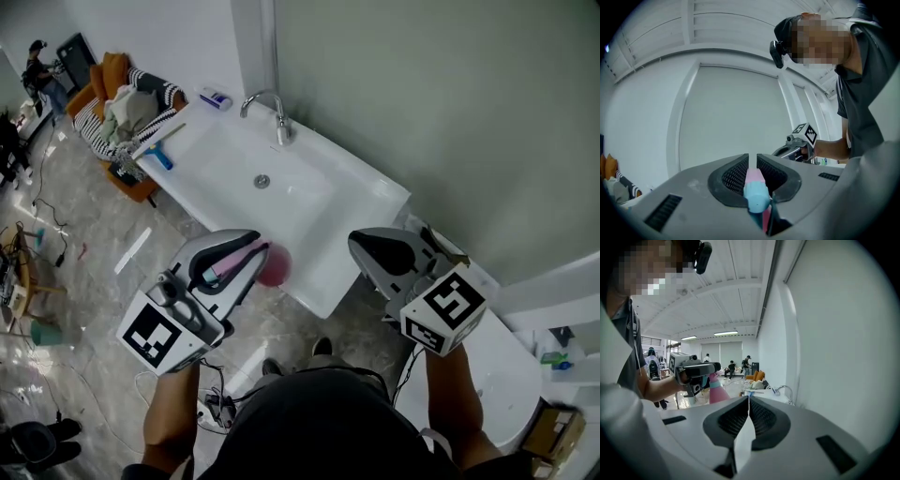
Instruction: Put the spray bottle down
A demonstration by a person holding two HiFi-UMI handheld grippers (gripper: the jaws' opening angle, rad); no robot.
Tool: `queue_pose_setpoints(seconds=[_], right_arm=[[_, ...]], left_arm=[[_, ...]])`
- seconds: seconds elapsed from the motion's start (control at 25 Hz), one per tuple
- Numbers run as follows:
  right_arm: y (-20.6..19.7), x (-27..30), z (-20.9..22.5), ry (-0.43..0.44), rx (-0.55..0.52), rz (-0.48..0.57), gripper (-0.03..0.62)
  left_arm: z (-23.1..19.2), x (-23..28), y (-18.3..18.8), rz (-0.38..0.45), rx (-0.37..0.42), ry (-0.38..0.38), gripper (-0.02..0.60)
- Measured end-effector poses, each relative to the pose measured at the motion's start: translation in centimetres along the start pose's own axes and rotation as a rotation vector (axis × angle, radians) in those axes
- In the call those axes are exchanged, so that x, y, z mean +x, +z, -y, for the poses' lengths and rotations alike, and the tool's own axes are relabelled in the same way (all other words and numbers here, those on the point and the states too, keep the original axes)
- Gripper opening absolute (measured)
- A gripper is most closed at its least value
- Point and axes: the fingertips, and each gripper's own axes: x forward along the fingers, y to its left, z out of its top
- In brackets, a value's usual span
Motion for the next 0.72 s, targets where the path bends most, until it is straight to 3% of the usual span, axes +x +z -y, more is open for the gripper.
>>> queue_pose_setpoints(seconds=[0.4,0.72], right_arm=[[-0.2,1.3,3.9,0.085,-0.010,0.010,0.009],[0.0,4.0,4.7,0.050,0.016,-0.009,0.009]], left_arm=[[-1.7,3.1,-0.6,-0.022,0.005,0.087,0.052],[-4.6,3.5,-1.4,-0.029,-0.018,0.046,0.052]])
